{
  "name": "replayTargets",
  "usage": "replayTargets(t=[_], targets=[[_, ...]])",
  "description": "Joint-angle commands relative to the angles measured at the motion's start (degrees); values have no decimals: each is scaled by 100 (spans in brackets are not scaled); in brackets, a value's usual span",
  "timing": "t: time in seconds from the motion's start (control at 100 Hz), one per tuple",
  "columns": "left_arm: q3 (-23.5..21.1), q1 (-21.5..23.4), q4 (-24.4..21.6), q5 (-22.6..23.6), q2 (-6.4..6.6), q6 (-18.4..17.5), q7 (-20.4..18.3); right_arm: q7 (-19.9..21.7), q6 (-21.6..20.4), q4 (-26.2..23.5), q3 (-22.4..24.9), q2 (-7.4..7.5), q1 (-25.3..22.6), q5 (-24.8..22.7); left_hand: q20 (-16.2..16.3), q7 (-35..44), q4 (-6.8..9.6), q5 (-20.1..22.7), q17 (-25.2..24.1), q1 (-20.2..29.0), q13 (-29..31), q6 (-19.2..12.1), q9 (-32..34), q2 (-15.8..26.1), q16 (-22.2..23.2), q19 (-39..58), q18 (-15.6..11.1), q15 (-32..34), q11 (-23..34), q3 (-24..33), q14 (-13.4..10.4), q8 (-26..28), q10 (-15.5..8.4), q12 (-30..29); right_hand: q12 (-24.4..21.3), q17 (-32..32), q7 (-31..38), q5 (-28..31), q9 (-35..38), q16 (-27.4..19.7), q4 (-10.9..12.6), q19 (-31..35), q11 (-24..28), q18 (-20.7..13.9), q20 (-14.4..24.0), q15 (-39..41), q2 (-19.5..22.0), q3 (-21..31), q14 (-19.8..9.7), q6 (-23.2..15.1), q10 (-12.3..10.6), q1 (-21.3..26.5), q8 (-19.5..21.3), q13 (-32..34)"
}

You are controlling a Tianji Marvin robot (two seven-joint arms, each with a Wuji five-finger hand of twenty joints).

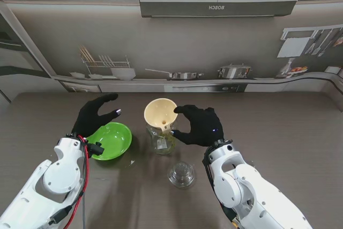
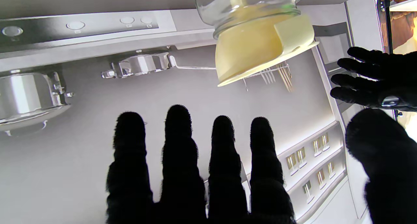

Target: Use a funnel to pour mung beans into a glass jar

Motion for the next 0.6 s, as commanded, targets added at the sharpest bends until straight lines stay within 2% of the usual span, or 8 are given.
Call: replayTargets(t=[0.0,0.32,0.59], targets=[[74,158,-88,72,-83,-72,-122,123,12,-66,-23,-13,20,-10,68,-48,136,-68,30,83,-8,-179,-112,137,-51,-154,-213,-61,-16,30,-168,8,-199,-35,-54,-72,-9,-100,10,28,154,-34,-9,-6,-65,39,215,41,6,21,74,-262,-102,115],[222,358,1,262,-175,-459,438,409,121,-117,-82,12,231,-49,62,-21,141,-4,43,121,24,-210,-55,134,-59,-188,-202,-48,-4,-4,-154,34,-195,-48,-52,-13,-1,-75,26,37,156,9,-7,-12,-48,55,227,30,25,28,79,-281,-94,153],[177,473,-107,285,-165,-533,424,811,363,155,-300,-13,849,163,47,-26,140,-6,-10,116,-2,-232,-88,193,-73,-228,-233,-69,-24,-49,-189,40,-214,-65,-42,101,30,-59,43,55,159,120,8,1,-7,91,223,47,92,61,114,-264,-80,221]])
